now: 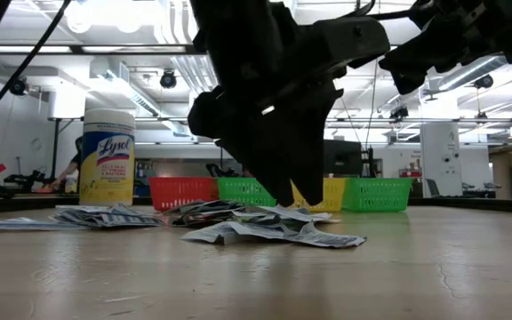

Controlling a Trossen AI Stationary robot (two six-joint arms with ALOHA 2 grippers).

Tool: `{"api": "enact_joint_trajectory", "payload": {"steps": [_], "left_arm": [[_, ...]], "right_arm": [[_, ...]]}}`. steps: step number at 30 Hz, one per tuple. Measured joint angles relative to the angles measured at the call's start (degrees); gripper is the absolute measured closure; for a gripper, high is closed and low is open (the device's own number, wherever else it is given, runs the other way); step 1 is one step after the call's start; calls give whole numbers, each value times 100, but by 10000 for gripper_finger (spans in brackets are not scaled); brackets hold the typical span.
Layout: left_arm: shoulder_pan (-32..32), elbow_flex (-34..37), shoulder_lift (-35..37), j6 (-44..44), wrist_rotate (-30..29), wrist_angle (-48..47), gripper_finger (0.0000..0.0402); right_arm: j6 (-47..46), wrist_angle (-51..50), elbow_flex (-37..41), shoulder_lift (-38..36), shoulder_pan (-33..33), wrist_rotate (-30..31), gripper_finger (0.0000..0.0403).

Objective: Pick & Place First Aid Supplies
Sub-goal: Put the alcohol pad into the yellow bin

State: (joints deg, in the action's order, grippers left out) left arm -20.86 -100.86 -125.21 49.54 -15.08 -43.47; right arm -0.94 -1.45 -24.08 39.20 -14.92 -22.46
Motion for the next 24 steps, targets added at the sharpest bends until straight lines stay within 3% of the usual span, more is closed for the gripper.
{"api": "enact_joint_trajectory", "payload": {"steps": [24], "left_arm": [[0, 2, -364, -91, 125, 200, 240]], "right_arm": [[-12, 4, 0, 0, 0, 0, 318]]}}
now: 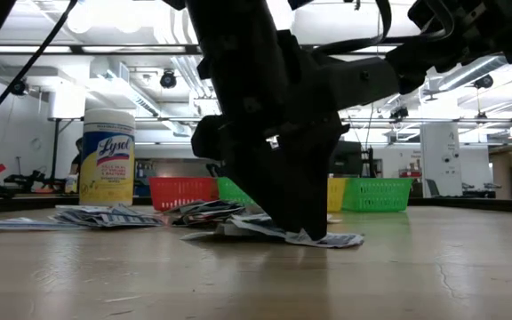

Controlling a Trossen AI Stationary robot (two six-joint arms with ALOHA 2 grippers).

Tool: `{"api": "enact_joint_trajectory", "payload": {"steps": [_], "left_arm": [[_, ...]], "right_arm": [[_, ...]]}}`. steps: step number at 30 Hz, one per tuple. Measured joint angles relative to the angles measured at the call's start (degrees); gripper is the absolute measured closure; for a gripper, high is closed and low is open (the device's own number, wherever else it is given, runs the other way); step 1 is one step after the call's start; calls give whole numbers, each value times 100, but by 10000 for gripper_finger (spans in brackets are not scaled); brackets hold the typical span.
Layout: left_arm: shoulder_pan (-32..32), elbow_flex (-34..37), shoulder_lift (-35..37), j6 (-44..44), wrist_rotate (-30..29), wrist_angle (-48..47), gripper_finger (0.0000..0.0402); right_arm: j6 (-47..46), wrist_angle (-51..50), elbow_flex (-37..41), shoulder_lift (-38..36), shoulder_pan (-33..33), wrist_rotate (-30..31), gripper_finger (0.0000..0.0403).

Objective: Pick & Place First Aid Supplies
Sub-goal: Put the alcohol pad into the yellow bin

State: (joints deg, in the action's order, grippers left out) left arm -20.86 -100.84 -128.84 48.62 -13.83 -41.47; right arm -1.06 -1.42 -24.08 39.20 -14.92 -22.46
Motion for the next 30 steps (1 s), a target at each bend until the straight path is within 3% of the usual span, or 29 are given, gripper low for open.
{"api": "enact_joint_trajectory", "payload": {"steps": [6, 15, 23, 30], "left_arm": [[9, -15, -76, 272, -3, -33, 271], [15, -4, -91, 339, 3, 173, 391], [17, -78, 127, 366, 140, 108, 401], [15, -105, 999, -87, 320, 156, 401]], "right_arm": [[0, 1, 0, 0, 1, 0, 331], [2, 1, 0, 0, 1, 0, 328], [2, 1, 0, 0, 2, 1, 316], [2, 1, 0, 0, 2, 0, 318]]}}
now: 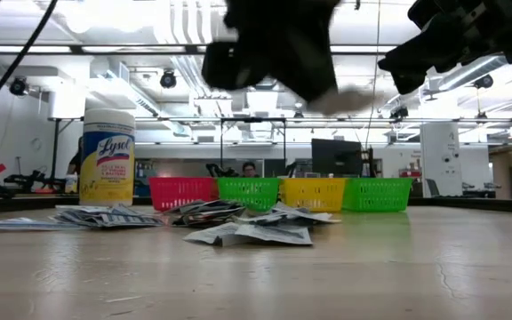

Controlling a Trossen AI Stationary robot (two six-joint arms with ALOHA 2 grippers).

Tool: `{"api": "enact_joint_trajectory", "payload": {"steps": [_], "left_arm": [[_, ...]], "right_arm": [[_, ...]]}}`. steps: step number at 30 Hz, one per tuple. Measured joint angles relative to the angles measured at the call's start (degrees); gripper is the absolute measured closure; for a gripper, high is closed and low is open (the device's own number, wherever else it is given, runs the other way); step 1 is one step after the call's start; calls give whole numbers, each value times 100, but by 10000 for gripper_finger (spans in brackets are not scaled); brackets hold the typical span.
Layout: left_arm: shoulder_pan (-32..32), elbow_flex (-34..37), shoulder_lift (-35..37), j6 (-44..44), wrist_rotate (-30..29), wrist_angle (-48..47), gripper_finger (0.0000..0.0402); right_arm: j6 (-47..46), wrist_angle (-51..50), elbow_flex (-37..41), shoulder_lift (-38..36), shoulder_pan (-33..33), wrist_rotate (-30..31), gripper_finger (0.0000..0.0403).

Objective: Pick & Place First Aid Supplies
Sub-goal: Put the alcohol pad into the yellow bin

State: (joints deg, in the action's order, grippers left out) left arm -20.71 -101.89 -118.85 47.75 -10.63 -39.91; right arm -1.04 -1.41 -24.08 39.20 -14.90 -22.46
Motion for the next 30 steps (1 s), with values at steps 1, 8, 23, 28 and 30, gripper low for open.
{"api": "enact_joint_trajectory", "payload": {"steps": [1, 8, 23, 28, 30], "left_arm": [[4, 0, 112, -65, -35, -2, 401], [103, 2, 866, -428, -714, 220, 401], [892, 8, 1100, -2219, -1698, 1085, 401], [1427, 2, 1100, -3055, -1802, 1082, 401], [1639, 2, 1100, -3339, -1805, 1083, 401]], "right_arm": [[0, 0, 0, 0, 0, 0, 320], [-206, 11, 0, -2, 0, -2, 334], [-154, 26, 0, -2, 0, -1, 316], [-154, 27, 0, 0, 0, 0, 314], [-135, 37, 0, 2, 0, 2, 316]]}}
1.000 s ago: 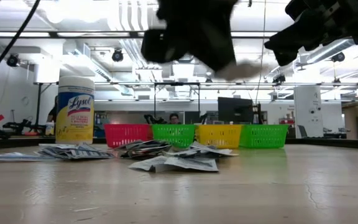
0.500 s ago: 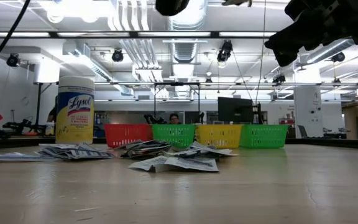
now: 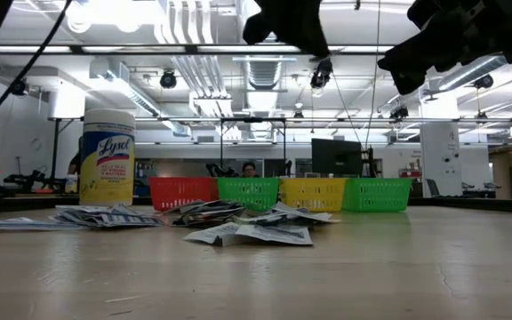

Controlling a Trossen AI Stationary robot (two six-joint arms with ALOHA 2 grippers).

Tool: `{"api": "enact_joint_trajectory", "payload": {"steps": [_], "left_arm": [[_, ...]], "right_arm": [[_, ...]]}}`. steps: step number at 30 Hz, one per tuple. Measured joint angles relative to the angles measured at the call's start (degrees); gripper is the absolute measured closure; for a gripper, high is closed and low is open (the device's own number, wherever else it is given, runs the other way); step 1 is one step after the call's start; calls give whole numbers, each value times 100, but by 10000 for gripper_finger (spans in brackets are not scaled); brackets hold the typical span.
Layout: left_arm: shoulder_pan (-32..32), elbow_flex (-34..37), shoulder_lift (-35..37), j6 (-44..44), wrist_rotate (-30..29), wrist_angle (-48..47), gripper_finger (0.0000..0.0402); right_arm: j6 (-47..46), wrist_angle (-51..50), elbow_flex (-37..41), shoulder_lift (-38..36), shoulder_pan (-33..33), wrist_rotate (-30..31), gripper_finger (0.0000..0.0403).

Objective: Pick & Place First Aid Supplies
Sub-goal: Put the alcohol pad into the yellow bin

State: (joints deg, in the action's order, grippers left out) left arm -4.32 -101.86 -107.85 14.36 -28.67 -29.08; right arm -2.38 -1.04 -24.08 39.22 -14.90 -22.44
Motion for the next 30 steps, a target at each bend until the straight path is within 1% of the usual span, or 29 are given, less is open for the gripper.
{"api": "enact_joint_trajectory", "payload": {"steps": [4, 7, 10, 13, 18, 23, 30], "left_arm": [[347, 0, 0, -650, -23, 101, 401], [542, 0, 0, -1178, -147, 256, 401], [731, 35, -23, -1741, -171, 532, 401], [933, 137, -67, -2046, -172, 814, 402], [1263, 374, -206, -2268, -172, 1154, 402], [1524, 602, -488, -2279, -165, 1272, 402], [1702, 688, -972, -2114, 239, 1285, 402]], "right_arm": [[14, 57, 0, 0, 0, 3, 326], [108, 140, 0, 0, 0, 57, 334], [111, 282, 0, 0, 0, 327, 341], [114, 412, -2, 0, 0, 740, 344], [113, 466, -2, 0, -2, 1366, 339], [130, 464, -2, 0, -2, 1382, 331], [132, 464, -2, 0, -2, 1387, 326]]}}
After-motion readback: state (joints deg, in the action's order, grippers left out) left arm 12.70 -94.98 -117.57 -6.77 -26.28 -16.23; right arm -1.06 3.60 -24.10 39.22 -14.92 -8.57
